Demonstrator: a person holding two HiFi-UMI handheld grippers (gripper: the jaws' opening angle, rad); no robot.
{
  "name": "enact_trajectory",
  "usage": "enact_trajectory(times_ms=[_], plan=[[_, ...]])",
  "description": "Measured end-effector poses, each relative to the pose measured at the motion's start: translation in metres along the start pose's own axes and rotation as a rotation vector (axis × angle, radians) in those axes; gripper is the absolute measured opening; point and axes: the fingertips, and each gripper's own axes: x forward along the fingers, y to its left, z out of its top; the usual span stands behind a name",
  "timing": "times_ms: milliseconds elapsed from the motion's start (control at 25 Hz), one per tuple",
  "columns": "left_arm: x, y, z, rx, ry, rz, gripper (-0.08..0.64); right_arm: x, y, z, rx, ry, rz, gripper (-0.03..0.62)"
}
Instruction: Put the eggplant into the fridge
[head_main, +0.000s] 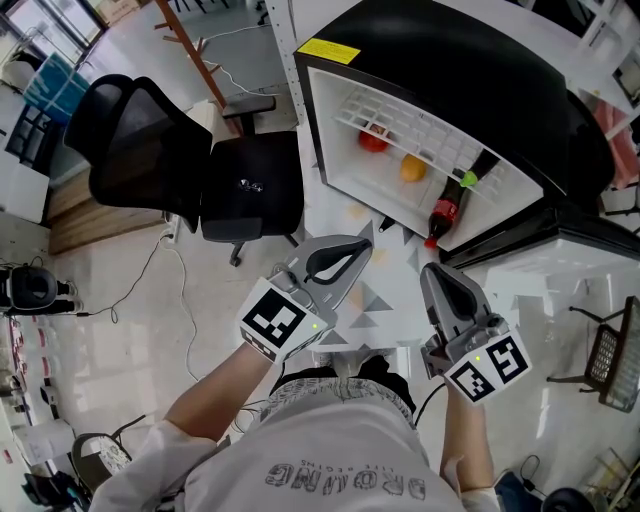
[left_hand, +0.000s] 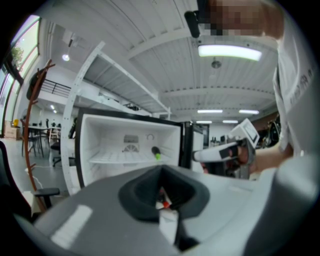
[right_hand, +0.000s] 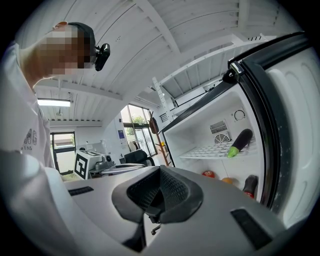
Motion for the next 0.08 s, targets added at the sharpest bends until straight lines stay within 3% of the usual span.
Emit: enact_trajectory(times_ms=[80], plan=[[0.0014, -0.0005, -0.002, -0.002, 0.004, 0.0, 0.006, -0.0005, -0.0012, -0.0005, 0.0, -0.001, 0.002, 0.002]])
